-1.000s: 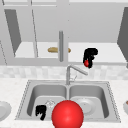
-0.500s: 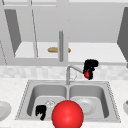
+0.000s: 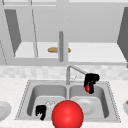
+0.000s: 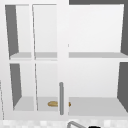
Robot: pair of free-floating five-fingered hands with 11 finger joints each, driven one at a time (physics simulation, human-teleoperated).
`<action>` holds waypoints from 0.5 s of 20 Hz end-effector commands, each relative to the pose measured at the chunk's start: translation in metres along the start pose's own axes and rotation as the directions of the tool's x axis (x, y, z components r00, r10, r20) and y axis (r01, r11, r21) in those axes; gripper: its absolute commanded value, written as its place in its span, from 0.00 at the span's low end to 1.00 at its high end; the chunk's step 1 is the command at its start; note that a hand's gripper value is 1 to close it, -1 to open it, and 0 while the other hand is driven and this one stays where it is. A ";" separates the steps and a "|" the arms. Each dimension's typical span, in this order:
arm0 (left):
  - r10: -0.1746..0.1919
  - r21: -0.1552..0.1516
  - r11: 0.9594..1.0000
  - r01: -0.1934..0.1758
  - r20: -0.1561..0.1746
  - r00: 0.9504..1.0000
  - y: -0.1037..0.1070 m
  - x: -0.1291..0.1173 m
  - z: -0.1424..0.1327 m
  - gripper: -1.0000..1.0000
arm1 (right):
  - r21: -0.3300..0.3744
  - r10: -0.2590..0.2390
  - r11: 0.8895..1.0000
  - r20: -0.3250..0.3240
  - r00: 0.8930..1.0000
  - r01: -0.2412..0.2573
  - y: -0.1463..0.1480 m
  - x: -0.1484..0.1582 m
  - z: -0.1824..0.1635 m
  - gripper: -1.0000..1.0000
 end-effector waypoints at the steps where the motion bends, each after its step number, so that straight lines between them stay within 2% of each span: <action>1: 0.000 0.000 1.000 0.000 0.000 1.000 0.000 0.000 0.000 0.50 | -0.006 -0.025 1.000 -0.011 1.000 0.025 0.034 -0.008 0.002 1.00; 7: 0.000 0.000 1.000 0.000 0.000 1.000 0.000 0.000 0.000 0.50 | -0.021 -0.023 1.000 -0.017 1.000 0.023 0.078 -0.020 -0.025 1.00; 10: 0.000 0.000 1.000 0.000 0.000 1.000 0.000 0.000 0.000 0.50 | -0.019 -0.026 0.999 -0.024 0.999 0.025 0.094 -0.027 -0.049 1.00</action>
